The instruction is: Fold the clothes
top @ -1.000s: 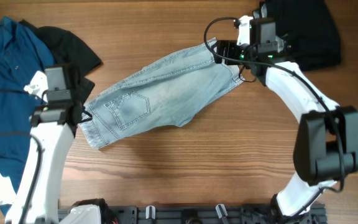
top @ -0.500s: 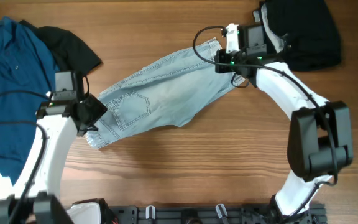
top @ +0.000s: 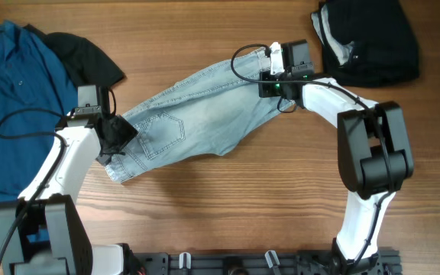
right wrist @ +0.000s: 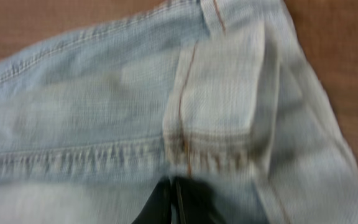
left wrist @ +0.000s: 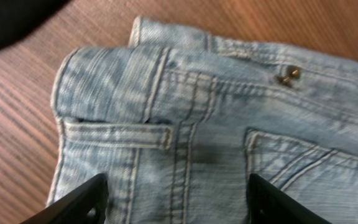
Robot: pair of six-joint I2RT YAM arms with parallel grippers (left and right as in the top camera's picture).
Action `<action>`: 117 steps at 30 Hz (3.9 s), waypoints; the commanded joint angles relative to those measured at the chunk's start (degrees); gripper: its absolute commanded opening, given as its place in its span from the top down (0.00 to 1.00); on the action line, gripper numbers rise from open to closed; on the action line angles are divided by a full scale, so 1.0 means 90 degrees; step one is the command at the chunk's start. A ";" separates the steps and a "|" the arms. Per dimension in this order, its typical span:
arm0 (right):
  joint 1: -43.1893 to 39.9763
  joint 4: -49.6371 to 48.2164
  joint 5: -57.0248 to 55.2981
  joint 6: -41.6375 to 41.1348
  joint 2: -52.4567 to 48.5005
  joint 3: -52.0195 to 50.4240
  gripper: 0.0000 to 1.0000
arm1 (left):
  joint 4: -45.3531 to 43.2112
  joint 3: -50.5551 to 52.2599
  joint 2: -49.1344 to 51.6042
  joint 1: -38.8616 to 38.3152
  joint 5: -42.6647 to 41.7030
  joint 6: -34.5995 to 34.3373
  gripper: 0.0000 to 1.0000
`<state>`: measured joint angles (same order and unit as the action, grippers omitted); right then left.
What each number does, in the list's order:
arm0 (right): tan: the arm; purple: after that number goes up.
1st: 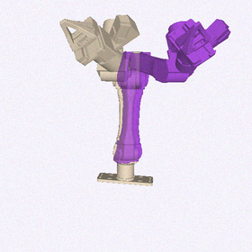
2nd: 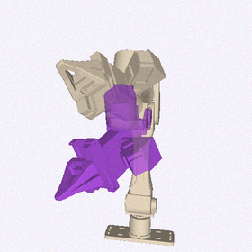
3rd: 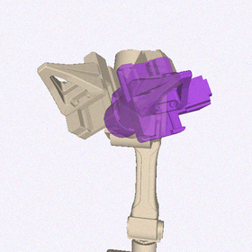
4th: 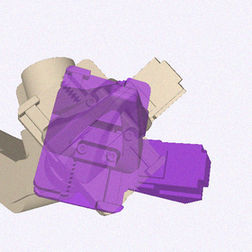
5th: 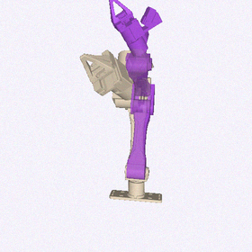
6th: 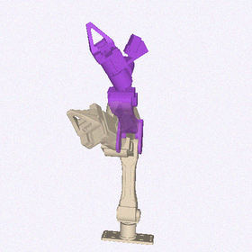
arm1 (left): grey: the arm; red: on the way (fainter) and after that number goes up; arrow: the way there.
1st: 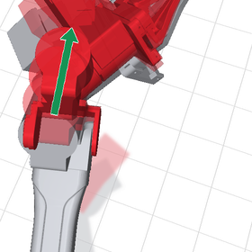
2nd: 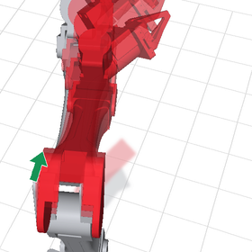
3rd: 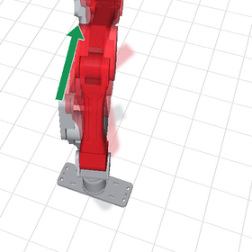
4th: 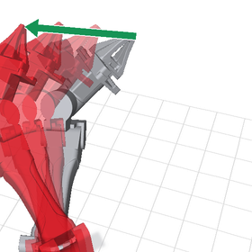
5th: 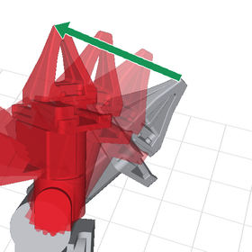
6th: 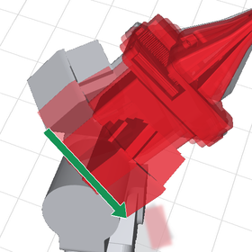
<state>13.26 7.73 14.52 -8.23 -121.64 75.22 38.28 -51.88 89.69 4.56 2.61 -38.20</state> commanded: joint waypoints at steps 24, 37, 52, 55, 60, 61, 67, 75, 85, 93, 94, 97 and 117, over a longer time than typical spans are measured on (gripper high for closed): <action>-0.0182 0.3983 -0.0012 0.0359 -0.0182 0.2499 0.27 | -0.0185 0.0046 0.0039 0.0007 -0.0027 0.0223 0.13; -0.0512 0.3961 -0.1141 -0.0262 -0.0197 0.1931 0.14 | -0.0182 0.0046 0.0039 0.0007 -0.0027 0.0223 0.11; -0.0571 0.3718 -0.0993 -0.0809 -0.0202 0.1362 0.46 | -0.0182 0.0046 0.0039 0.0007 -0.0151 0.0219 0.05; -0.0571 0.3534 -0.0964 -0.0976 -0.0209 0.1360 0.57 | -0.0182 0.0046 0.0039 0.0007 -0.0172 0.0219 0.04; -0.0573 0.3376 -0.0952 -0.0996 -0.0452 0.1360 0.92 | -0.0182 0.0046 0.0039 0.0007 -0.0175 0.0219 0.04; -0.0593 0.3378 -0.0952 -0.1100 -0.0493 0.1360 0.96 | -0.0182 0.0046 0.0039 0.0007 -0.0187 0.0219 0.05; -0.1280 0.3436 -0.0600 -0.1554 -0.0231 0.1367 0.96 | -0.0180 0.0046 0.0039 0.0005 -0.0491 0.0204 0.06; -0.2514 0.3723 0.0114 -0.1377 0.0520 0.1367 0.96 | -0.0134 0.0046 0.0039 -0.0075 -0.1392 0.0221 0.09; -0.2395 0.3764 0.0136 -0.1438 0.0641 0.1367 0.96 | -0.0872 0.0046 0.0041 -0.0561 -0.3908 0.1841 0.20; -0.2385 0.3735 0.0248 -0.1362 0.0644 0.1367 0.96 | -0.0352 0.0063 0.0542 -0.0561 -0.3827 0.2368 0.96; -0.2385 0.3694 0.0367 -0.1246 0.0644 0.1367 0.95 | -0.0398 0.0063 0.0678 -0.0561 -0.3796 0.2363 0.96; -0.2385 0.3575 0.0563 -0.1010 0.0682 0.1367 0.96 | -0.0670 0.0063 0.1229 -0.0559 -0.3434 0.2169 0.96; -0.0537 0.4673 0.1819 0.0979 0.2781 0.1367 0.96 | -0.1523 0.0063 0.2030 -0.0559 -0.3065 0.0826 0.96</action>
<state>4.93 48.38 30.37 -1.50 -97.01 87.46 25.50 -52.25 104.16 -0.27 -32.53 -29.58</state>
